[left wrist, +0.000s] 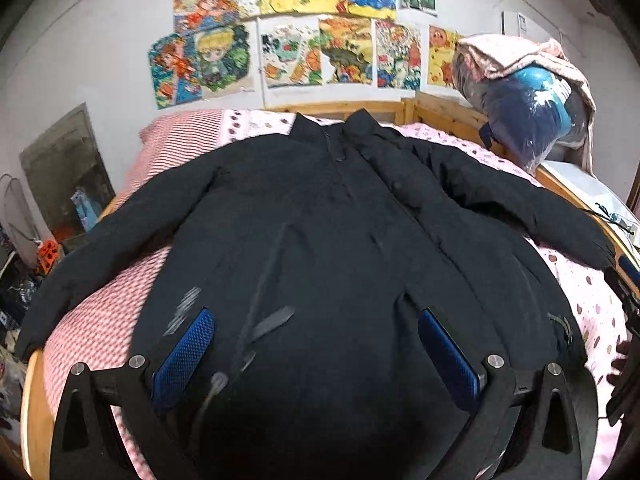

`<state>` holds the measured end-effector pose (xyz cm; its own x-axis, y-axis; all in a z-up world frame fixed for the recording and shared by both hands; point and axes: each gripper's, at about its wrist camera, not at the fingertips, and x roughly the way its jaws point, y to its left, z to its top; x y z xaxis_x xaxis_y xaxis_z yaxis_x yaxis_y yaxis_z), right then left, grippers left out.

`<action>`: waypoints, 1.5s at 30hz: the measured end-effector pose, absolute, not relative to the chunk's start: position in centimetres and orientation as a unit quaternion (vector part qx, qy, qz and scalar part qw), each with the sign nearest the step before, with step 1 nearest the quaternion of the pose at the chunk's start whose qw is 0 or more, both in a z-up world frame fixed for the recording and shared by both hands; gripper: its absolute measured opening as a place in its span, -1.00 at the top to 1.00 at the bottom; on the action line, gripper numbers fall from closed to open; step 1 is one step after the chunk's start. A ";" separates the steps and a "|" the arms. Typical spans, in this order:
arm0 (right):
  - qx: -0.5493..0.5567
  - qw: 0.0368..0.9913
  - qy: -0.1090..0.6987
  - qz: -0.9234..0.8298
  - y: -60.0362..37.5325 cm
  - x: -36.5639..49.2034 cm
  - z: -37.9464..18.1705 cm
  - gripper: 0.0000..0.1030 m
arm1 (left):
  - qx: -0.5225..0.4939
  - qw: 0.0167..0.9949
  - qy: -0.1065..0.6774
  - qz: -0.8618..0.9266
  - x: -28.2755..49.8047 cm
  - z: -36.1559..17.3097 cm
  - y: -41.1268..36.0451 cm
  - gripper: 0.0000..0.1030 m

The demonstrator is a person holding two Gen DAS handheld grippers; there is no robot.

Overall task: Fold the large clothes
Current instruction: 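Grasp the jacket sleeve cuff with the right gripper and lift it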

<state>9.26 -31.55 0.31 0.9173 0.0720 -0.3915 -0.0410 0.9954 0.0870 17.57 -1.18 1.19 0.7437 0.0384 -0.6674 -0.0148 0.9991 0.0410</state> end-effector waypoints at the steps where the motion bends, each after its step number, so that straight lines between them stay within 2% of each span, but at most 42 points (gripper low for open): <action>1: 0.045 0.978 0.202 0.031 -32.4 9.8 0.1 -0.98 | 0.013 0.930 0.367 0.010 18.7 1.2 -1.6 -1.00; 4: 0.077 0.972 0.222 0.020 -35.1 11.7 -1.0 -0.98 | -0.014 0.923 0.385 -0.004 22.1 1.4 -2.5 -1.00; 7: 0.156 0.955 0.252 0.015 -38.2 13.4 -3.1 -0.98 | -0.029 0.920 0.390 -0.014 25.2 1.8 -3.7 -1.00; 12: 0.273 0.923 0.273 0.001 -42.6 15.2 -6.7 -0.98 | -0.004 0.925 0.377 -0.042 30.2 2.3 -7.7 -1.00; 19: 0.381 0.891 0.247 -0.025 -45.0 17.2 -9.7 -0.98 | -0.005 0.922 0.376 -0.087 37.8 1.7 -12.5 -1.00; 28: 0.457 0.867 0.168 -0.105 -45.6 20.0 -12.1 -0.97 | -0.019 0.909 0.403 -0.102 48.1 -2.9 -16.3 -1.00; 29: 0.461 0.866 0.160 -0.110 -45.8 19.9 -12.1 -0.93 | -0.015 0.906 0.411 -0.100 49.1 -3.6 -16.8 -1.00; 31: 0.460 0.865 0.143 -0.140 -45.7 20.2 -12.3 -0.69 | -0.008 0.900 0.428 -0.088 50.9 -5.0 -17.5 -1.00; 33: 0.455 0.862 0.147 -0.166 -46.3 20.6 -12.3 -0.19 | 0.001 0.895 0.439 -0.081 51.8 -6.2 -17.9 -1.00; 35: 0.458 0.858 0.152 -0.178 -47.0 21.2 -12.5 0.03 | 0.024 0.885 0.459 -0.069 52.5 -7.8 -18.4 -1.00; 36: 0.457 0.857 0.153 -0.182 -47.2 21.7 -12.6 0.08 | 0.035 0.879 0.471 -0.062 52.8 -8.6 -18.6 -1.00; 39: 0.443 0.865 0.148 -0.184 -47.6 22.3 -12.3 0.41 | 0.044 0.872 0.485 -0.057 53.1 -10.4 -18.7 -1.00; 42: 0.430 0.874 0.142 -0.176 -47.6 22.1 -12.1 0.66 | 0.034 0.874 0.480 -0.064 52.7 -10.4 -18.3 -1.00; 45: 0.408 0.887 0.134 -0.169 -47.4 21.9 -10.9 0.76 | 0.002 0.879 0.471 -0.077 51.9 -9.3 -17.2 -1.00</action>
<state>21.89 -47.36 -10.87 0.9070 -0.1904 -0.3756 0.4091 0.6103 0.6784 51.95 -17.23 -9.32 0.5448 -0.1345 -0.8277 0.1376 0.9880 -0.0699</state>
